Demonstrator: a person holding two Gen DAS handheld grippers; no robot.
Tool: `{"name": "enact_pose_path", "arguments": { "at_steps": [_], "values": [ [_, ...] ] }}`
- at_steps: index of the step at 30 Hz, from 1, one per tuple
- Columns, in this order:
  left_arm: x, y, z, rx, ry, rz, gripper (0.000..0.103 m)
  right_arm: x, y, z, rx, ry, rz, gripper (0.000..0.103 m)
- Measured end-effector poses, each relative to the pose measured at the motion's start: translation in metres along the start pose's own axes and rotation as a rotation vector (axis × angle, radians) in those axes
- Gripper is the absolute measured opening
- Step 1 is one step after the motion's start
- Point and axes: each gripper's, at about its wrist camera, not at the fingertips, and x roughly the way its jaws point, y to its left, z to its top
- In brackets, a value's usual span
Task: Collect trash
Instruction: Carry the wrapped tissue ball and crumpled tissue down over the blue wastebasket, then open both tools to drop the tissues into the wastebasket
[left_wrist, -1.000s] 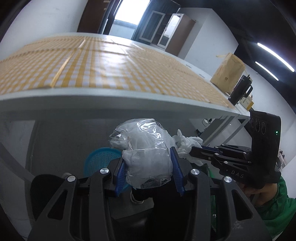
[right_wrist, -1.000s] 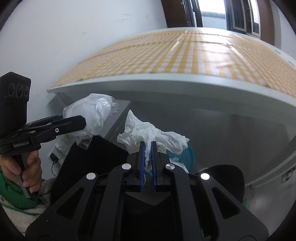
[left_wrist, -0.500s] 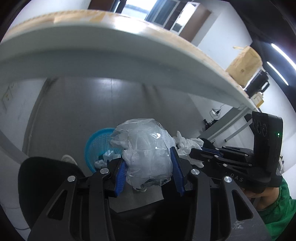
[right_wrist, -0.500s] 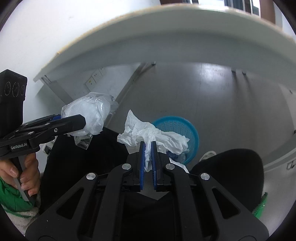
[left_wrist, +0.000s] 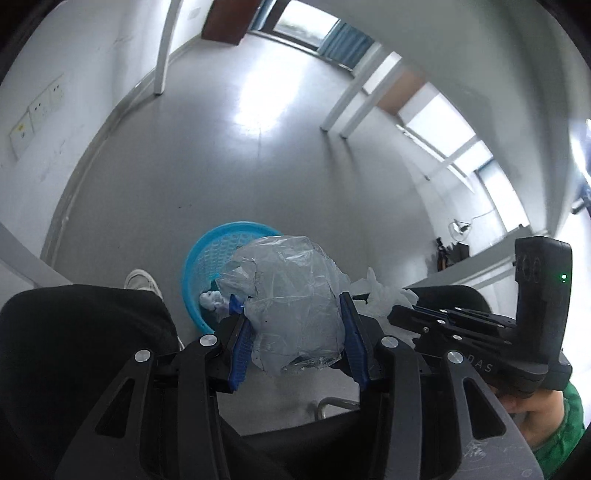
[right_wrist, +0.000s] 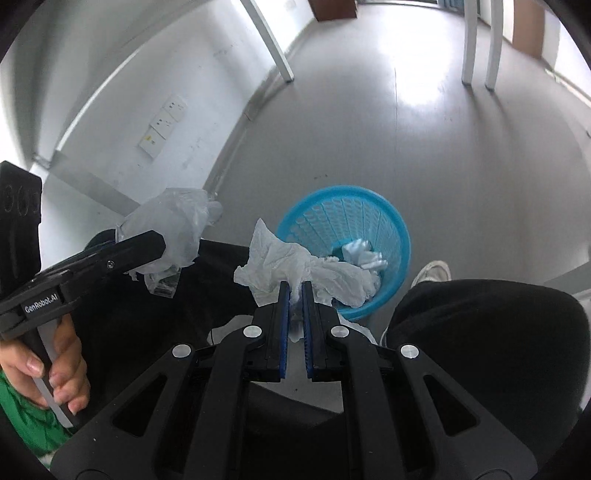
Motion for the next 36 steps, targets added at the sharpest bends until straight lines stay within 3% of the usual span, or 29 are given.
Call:
{"name": "enact_pose_path", "arguments": {
  "at_steps": [17, 24, 29, 32, 36],
  "values": [
    [0.081, 0.030, 0.037, -0.136, 0.096, 0.055, 0.042, 0.086, -0.033, 0.042, 0.104, 0.131, -0.057, 0.006],
    [0.112, 0.038, 0.055, -0.157, 0.131, 0.107, 0.043, 0.120, -0.054, 0.055, 0.165, 0.183, -0.062, 0.009],
    [0.123, 0.038, 0.060, -0.162, 0.143, 0.097, 0.043, 0.135, -0.056, 0.061, 0.161, 0.204, -0.080, 0.009],
    [0.130, 0.043, 0.064, -0.185, 0.150, 0.104, 0.051, 0.142, -0.061, 0.064, 0.177, 0.209, -0.074, 0.011],
    [0.135, 0.048, 0.067, -0.217, 0.155, 0.094, 0.064, 0.147, -0.067, 0.067, 0.201, 0.210, -0.057, 0.027]
  ]
}}
